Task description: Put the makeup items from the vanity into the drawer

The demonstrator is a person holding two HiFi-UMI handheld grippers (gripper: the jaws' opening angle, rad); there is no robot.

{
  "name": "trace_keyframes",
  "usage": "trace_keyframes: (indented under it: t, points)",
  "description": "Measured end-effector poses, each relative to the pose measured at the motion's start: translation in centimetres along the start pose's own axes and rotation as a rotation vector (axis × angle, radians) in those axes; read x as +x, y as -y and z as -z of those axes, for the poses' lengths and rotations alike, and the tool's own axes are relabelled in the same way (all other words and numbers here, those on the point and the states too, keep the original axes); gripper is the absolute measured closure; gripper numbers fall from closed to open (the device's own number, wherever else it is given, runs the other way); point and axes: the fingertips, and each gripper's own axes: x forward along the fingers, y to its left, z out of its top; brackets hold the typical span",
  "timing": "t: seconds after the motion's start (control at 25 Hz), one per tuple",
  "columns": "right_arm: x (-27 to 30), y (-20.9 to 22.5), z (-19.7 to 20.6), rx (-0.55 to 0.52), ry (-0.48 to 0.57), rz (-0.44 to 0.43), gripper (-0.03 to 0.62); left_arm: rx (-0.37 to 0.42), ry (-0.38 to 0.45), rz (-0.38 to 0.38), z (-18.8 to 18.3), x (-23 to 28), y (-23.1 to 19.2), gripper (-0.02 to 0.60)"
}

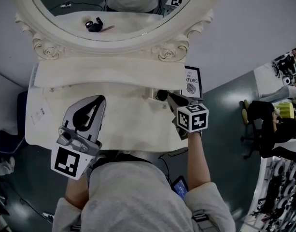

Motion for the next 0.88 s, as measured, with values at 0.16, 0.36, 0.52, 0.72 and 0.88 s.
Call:
trace_keyframes:
  t: [0.16,0.36,0.52,0.72,0.88]
  points:
    - [-1.4,-3.4,-1.4,-0.033,0.119,-0.056,0.556,0.006,0.009,0.016,-0.4,-0.7,0.2,0.566]
    - [-2.9,-6.1,-2.0,-0.058,0.191,-0.032,0.563,0.013,0.017,0.024,-1.0,-2.1,0.2,0.566]
    - [-4.2,-8.5,-2.3,-0.05,0.252,-0.032,0.563,0.011,0.009,0.024,-1.2,-3.6,0.1,0.568]
    - [-6.0,-11.9,-3.7,-0.06,0.355,-0.033,0.563,0.019,-0.001,0.018,-1.6,-5.7,-0.4,0.568]
    - [-7.5,-14.7,-4.5,-0.075,0.418,-0.039,0.563,0.026,0.009,0.014,-2.2,-7.5,-0.7,0.568]
